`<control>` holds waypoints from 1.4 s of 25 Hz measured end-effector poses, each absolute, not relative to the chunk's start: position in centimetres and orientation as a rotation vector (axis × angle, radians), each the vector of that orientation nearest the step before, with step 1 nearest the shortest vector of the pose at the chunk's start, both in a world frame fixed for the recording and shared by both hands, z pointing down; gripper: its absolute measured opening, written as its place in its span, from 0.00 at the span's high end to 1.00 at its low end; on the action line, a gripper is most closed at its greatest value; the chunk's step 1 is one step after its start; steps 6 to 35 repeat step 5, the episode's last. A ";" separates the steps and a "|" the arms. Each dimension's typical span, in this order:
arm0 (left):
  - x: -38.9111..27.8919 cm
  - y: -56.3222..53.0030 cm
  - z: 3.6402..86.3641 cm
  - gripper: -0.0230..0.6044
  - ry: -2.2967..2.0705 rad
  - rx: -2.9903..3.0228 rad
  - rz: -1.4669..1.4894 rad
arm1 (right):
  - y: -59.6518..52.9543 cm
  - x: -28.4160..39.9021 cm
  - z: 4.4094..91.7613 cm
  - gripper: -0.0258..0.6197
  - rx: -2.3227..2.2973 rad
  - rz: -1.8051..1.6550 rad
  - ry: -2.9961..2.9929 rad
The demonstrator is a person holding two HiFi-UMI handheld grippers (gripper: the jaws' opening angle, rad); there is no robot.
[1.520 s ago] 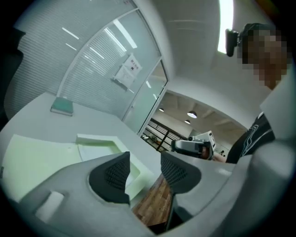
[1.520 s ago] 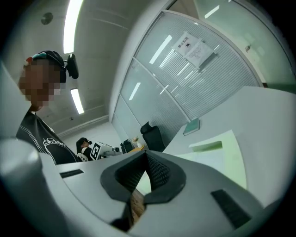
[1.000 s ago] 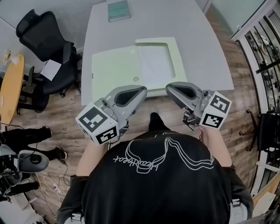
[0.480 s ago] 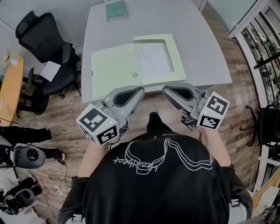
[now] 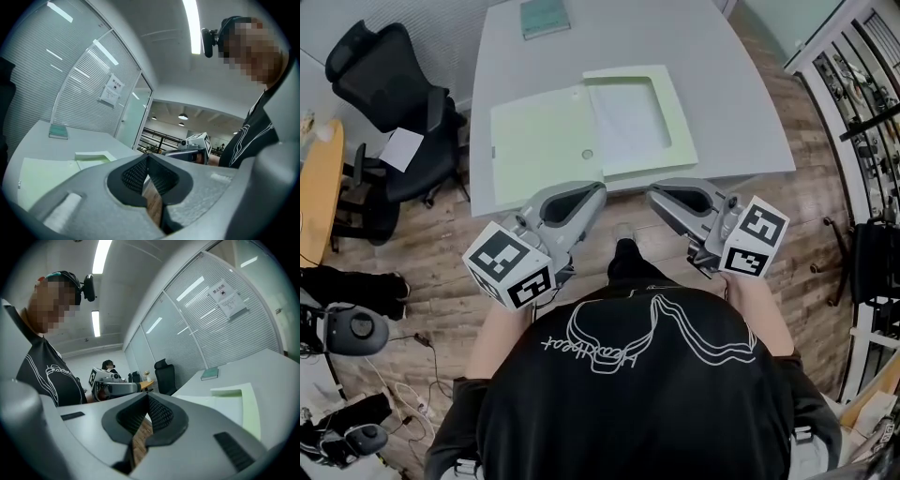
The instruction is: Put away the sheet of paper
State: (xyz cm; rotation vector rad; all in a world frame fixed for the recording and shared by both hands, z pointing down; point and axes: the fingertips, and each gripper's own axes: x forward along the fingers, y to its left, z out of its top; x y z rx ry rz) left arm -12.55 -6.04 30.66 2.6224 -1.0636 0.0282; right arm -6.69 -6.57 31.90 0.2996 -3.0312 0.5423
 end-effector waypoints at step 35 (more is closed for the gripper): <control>-12.6 -6.0 30.5 0.95 -1.043 2.601 0.001 | -6.6 -6.8 31.9 0.95 0.301 0.540 -3.028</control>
